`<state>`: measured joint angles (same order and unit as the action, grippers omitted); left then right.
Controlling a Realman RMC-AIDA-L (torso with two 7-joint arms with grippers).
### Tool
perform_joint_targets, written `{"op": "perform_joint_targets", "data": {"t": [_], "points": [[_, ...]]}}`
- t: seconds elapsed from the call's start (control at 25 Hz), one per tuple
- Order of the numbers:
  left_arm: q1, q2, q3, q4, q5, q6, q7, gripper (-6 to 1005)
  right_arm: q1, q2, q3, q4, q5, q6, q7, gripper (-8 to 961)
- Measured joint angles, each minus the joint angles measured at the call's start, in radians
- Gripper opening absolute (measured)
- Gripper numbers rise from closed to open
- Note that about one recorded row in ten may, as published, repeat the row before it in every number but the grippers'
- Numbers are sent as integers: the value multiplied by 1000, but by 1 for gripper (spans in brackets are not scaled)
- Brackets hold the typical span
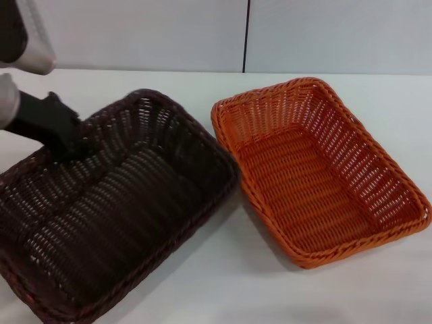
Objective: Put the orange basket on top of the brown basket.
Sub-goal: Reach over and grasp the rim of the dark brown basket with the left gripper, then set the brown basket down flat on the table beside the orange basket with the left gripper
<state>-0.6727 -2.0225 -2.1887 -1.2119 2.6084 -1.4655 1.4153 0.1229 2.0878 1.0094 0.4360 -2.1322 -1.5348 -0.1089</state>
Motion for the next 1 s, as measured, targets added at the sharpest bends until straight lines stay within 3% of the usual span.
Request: {"op": "perform_joint_targets", "data": {"t": [0.16,0.2,0.32,0.68,0.72,1.0], "points": [[-10,-3,0,21,-8,14,8,292,-2,0,-1,1,0,-1,0,823],[-29,-19,4,57,-32,60,17,290,1,0,-4,1,0,-1,0,823],[-45,-33,30,98,-66,115,30,285,5,0,-8,1,0,-1,0,823],[-50,-36,111,161,-171,229,41,278,19,-3,-9,-3,0,5,0,823],[-29,-38,161,169,-273,303,46,280,20,-4,-9,-3,0,7,0,823],[-23,-39,179,183,-347,332,40,293,21,-5,-9,-5,0,9,0,823]]}}
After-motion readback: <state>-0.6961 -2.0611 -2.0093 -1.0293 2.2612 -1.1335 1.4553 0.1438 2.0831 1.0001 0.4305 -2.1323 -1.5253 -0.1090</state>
